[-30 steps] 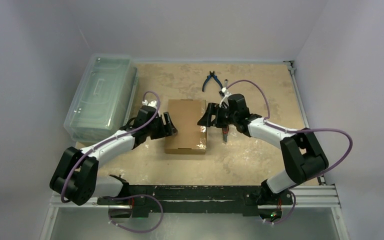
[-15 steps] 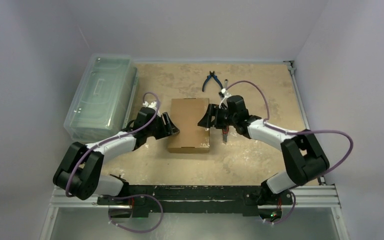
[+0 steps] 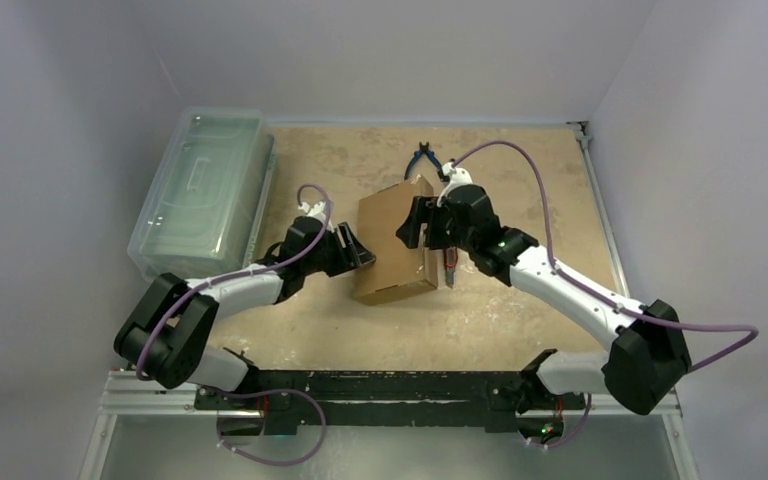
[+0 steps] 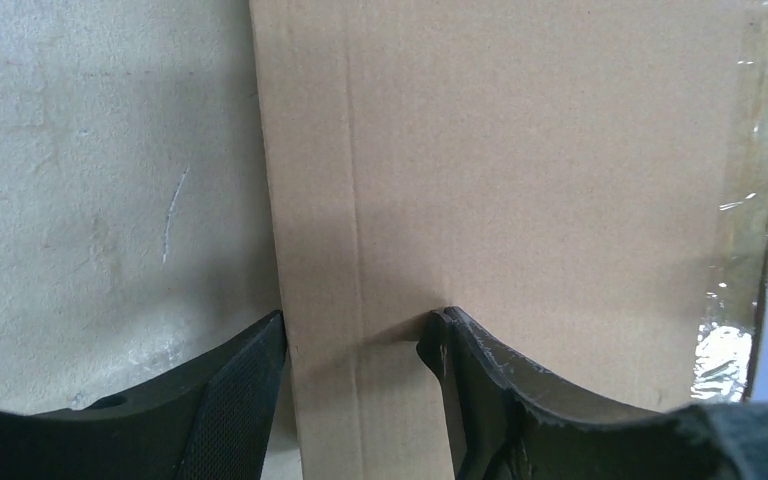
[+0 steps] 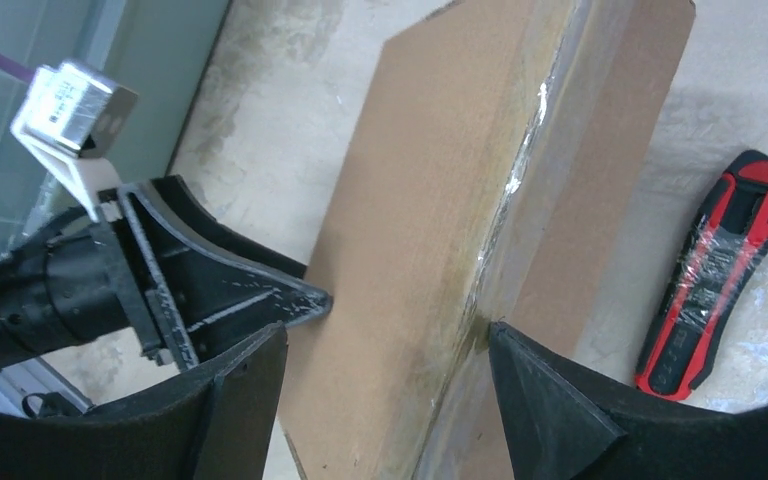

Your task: Unpack the express box

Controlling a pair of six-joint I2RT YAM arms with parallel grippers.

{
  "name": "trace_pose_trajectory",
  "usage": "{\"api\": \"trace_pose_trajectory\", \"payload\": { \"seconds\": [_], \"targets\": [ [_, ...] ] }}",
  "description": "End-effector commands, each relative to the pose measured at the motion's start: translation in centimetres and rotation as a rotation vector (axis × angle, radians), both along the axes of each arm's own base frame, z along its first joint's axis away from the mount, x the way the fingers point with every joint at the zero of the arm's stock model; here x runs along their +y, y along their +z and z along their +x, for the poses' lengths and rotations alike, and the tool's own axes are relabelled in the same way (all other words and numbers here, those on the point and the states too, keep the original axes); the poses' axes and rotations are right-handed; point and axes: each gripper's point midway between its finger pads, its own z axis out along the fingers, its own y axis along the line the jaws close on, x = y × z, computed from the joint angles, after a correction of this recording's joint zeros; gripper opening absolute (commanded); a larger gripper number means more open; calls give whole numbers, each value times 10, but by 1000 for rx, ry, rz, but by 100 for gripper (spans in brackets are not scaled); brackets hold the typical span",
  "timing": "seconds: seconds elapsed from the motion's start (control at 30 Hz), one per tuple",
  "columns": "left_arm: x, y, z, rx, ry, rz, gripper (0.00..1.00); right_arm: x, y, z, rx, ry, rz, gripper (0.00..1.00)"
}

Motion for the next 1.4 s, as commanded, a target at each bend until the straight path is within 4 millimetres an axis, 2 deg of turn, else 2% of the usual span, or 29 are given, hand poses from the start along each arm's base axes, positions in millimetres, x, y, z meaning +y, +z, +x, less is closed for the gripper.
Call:
{"api": "trace_pose_trajectory", "payload": {
  "seconds": [0.0,0.2,0.3,0.4,0.5,0.67,0.87,1.0,1.1,1.17,1.27,1.37],
  "targets": [
    [-22,-9,-28,35,-115,-38,56,60,56,-41,-15,214,188,74],
    [-10,-20,-35,46,-106,21,60,78,64,-54,-21,239,199,74],
    [-2,-24,-38,47,-94,52,61,81,58,-52,-11,235,187,74],
    [1,-21,-38,35,-87,58,61,81,51,-49,-4,228,169,74],
    [2,-14,-39,22,-87,59,61,82,53,-49,-9,231,166,74],
    [10,5,-37,-24,-71,86,62,77,76,-48,-57,240,142,74],
    [17,38,-38,-83,-95,123,65,58,125,-47,-164,217,111,77],
    [16,77,-39,-176,-127,86,66,31,146,-36,-254,130,61,82],
    [8,101,-46,-236,-192,35,64,11,143,-26,-238,90,77,84],
    [2,105,-51,-244,-233,2,61,2,135,-21,-201,98,125,83],
    [-5,99,-62,-215,-284,-38,53,3,119,-20,-143,140,184,83],
    [-8,82,-73,-165,-310,-42,42,11,106,-14,-106,158,203,79]
  ]
}}
